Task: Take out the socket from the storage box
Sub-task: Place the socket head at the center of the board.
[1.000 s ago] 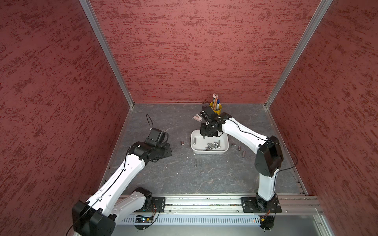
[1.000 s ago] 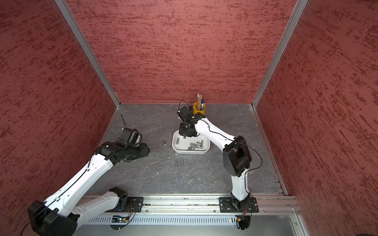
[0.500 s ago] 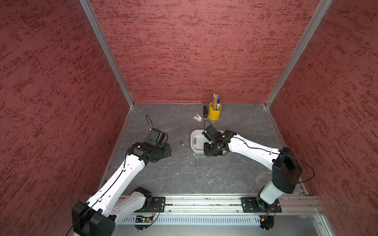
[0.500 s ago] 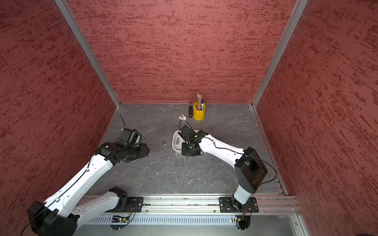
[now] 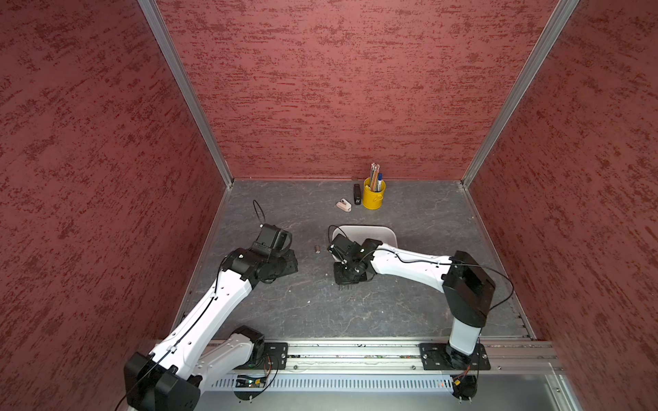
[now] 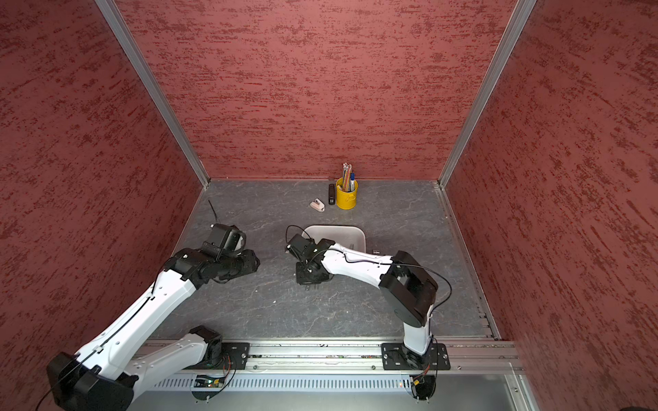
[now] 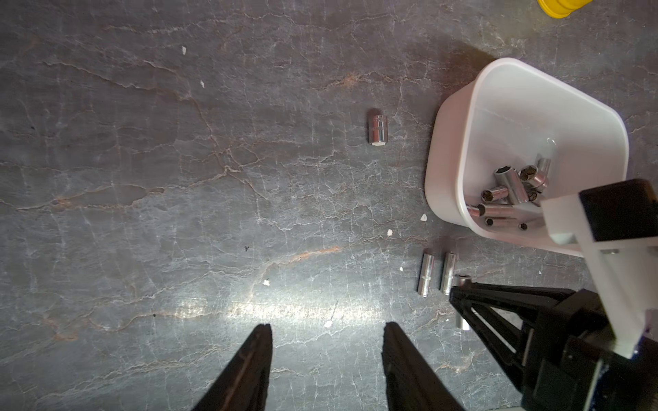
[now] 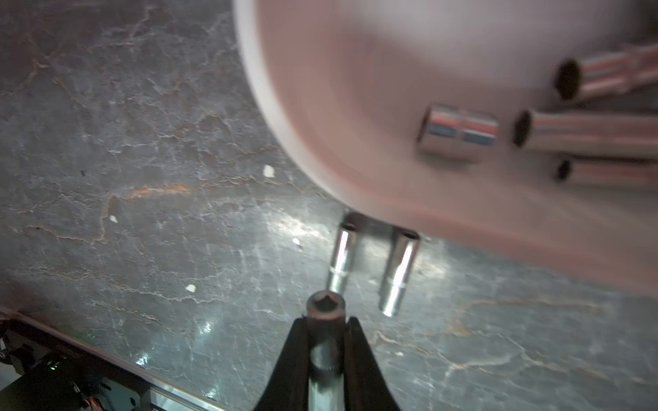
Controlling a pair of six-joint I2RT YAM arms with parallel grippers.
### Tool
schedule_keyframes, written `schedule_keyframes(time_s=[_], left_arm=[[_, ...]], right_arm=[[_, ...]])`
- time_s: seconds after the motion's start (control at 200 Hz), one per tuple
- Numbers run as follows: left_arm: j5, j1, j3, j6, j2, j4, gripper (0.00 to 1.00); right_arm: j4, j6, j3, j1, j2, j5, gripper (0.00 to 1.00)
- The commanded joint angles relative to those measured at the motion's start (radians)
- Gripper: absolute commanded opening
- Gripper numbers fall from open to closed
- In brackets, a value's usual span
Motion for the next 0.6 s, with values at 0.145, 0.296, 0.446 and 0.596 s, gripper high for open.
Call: schedule_keyframes(time_s=[0.145,0.296,0.446,0.596], left_arm=[[-0.097,0.008,-0.006,-0.023,-0.073,-0.011,0.53],[-0.103,0.014,-0.008,-0.024,-0.084,-0.011,0.53],[-0.101,0.014,-0.008,-0.024,-0.084,-0.009,0.53],[-0.101,0.013,-0.008,-0.024,-0.09,-0.011,0.53]], right_arm=[[0.034,-0.018,0.268,0.023,0.182,-0.034,0.08],[-0.018,-0.056,0.475,0.023,0.325,-0.024,0.08],[-0.066,-0.084,0.656,0.018,0.456,-0.002,0.09],[-0.13,-0.1,0.803,0.007,0.549,0.01,0.09]])
